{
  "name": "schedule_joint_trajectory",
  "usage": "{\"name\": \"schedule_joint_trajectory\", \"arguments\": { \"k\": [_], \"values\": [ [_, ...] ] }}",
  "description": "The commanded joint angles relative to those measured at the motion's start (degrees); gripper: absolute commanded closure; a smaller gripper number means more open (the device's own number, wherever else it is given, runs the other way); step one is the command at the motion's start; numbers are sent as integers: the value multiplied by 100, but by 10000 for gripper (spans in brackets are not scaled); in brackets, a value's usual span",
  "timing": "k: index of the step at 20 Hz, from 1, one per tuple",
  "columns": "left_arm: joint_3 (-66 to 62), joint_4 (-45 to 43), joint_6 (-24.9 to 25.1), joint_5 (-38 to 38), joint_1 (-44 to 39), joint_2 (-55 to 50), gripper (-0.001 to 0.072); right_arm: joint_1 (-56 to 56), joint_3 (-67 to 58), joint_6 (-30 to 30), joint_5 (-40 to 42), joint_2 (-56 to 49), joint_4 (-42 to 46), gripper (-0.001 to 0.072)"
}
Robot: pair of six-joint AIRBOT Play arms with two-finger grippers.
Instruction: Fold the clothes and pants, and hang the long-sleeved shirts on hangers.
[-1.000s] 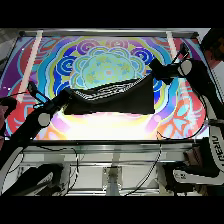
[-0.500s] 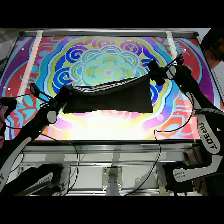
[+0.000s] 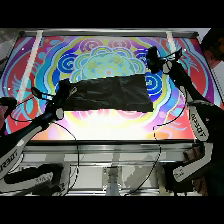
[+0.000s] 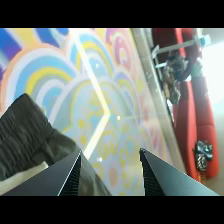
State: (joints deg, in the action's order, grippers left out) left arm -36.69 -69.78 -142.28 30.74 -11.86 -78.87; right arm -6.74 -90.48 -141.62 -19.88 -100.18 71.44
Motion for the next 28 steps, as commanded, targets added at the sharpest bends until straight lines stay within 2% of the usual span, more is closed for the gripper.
{"name": "schedule_joint_trajectory", "arguments": {
  "k": [1,2,3,4,5,7,8,9,11,13,15,18,19,20,21,22,23,25,28],
  "values": [
    [-133,-170,-133,343,120,-149,274,72,-481,494,-186,-94,-63,367],
    [-133,-448,-133,417,201,-48,313,131,-603,560,-435,-94,-63,390],
    [-138,-883,-131,450,291,92,395,236,-750,754,-798,-94,-63,498],
    [-142,-1510,-131,452,398,297,536,348,-885,1025,-1180,-94,-66,708],
    [-142,-2124,-129,452,496,511,690,468,-1008,1279,-1580,-92,-68,707],
    [-142,-2887,-133,424,627,984,684,752,-1226,2046,-2516,-79,-144,710],
    [-142,-2994,-136,354,647,1222,684,894,-1270,2702,-2857,-61,-369,711],
    [-142,-3029,-133,79,651,1523,684,1080,-1274,3539,-3239,-42,-839,712],
    [-142,-3193,-131,-1051,649,2114,684,1510,-1270,5010,-4105,-46,-1895,712],
    [-142,-3683,-131,-2312,603,2712,684,1967,-1211,5639,-4931,-46,-2354,712],
    [-142,-3692,-129,-3359,520,3307,684,2455,-968,6118,-5746,-48,-2769,712],
    [-142,-3692,-127,-4183,304,4072,677,3088,-273,7077,-7018,-96,-3657,711],
    [-142,-3689,-127,-4238,229,4256,620,3200,-42,7130,-7165,-96,-3659,708],
    [-142,-3687,-129,-4238,157,4417,421,3248,155,7128,-7034,-96,-3418,703],
    [-142,-3687,-131,-4240,105,4535,272,3241,284,7112,-6721,-96,-2955,569],
    [-142,-3661,-131,-4247,72,4614,237,3185,367,6955,-6472,-96,-2459,240],
    [-142,-3646,-131,-4249,33,4671,232,3099,426,6688,-6207,-96,-1956,21],
    [-142,-3600,-136,-4262,-44,4710,232,2900,446,6100,-6030,-166,-1403,19],
    [-142,-3451,-133,-4260,-155,4710,232,2623,442,6229,-6577,-575,-1617,19]
  ]
}}
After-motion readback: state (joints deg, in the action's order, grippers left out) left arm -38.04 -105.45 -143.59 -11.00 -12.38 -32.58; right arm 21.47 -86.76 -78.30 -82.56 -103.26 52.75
